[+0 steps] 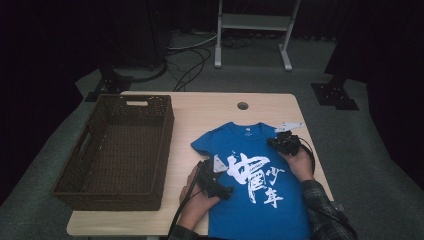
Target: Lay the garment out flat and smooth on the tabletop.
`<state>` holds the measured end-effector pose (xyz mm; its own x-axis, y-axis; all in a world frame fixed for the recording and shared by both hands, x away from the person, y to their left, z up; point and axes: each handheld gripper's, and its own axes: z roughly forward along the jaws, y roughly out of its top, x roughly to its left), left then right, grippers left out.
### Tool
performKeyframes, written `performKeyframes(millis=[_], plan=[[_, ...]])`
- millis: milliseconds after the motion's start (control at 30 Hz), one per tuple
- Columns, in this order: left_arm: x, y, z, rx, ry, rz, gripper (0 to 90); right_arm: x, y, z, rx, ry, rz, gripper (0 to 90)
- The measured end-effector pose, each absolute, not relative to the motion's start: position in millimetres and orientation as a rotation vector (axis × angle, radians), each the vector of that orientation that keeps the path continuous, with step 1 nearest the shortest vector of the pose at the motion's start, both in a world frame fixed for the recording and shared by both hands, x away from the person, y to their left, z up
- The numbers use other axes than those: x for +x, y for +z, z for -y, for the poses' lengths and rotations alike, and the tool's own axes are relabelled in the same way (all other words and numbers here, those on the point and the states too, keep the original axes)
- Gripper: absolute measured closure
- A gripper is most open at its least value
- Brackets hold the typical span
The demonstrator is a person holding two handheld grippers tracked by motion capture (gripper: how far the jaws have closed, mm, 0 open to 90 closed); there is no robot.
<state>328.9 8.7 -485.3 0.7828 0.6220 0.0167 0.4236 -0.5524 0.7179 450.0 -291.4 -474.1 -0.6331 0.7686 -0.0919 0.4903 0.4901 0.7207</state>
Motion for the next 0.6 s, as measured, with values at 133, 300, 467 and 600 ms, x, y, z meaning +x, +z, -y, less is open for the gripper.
performKeyframes(millis=[133,300,467,600], plan=[[329,-485,-9,2.237,0.349,-0.772,0.8,450,-464,292,1.042,0.947,-2.322,87.5],[329,-485,-9,2.237,0.349,-0.772,0.8,449,-454,297,1.047,0.98,-2.299,87.4],[329,-485,-9,2.239,0.349,-0.772,0.8,445,-441,303,1.06,1.026,-2.275,87.4],[329,-485,-9,2.238,0.349,-0.772,0.8,442,-436,310,1.072,1.047,-2.252,87.4]])
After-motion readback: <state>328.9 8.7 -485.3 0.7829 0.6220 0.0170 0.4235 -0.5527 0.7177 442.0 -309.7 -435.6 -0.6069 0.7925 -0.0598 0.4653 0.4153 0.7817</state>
